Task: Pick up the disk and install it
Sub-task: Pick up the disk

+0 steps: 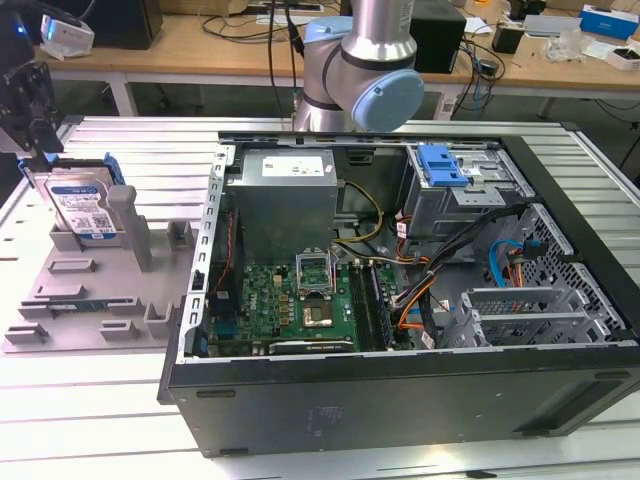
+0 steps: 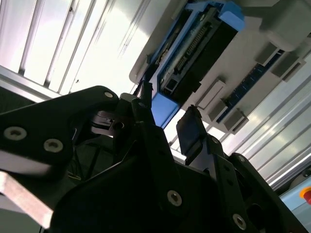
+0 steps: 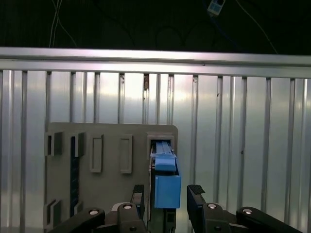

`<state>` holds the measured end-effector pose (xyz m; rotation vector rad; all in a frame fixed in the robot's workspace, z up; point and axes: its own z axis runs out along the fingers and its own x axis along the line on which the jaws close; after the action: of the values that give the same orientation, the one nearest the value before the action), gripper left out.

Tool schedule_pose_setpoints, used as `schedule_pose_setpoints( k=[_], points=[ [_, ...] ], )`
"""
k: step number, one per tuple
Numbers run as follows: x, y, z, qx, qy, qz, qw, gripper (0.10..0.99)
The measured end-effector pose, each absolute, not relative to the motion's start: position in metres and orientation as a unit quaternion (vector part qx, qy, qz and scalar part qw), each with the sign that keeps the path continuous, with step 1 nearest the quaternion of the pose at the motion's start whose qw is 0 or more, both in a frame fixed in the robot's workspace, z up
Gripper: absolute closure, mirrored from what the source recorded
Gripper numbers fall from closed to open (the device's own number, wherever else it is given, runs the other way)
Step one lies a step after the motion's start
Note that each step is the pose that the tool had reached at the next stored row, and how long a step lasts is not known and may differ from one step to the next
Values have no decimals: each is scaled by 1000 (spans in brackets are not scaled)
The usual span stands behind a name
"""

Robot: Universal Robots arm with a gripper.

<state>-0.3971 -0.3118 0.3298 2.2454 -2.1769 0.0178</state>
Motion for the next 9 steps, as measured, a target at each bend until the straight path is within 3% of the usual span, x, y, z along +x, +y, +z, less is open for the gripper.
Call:
schedule_pose_setpoints(
  k=[9],
  points=[
    [-397, -312, 323, 718, -696, 6, 7, 604]
  ],
)
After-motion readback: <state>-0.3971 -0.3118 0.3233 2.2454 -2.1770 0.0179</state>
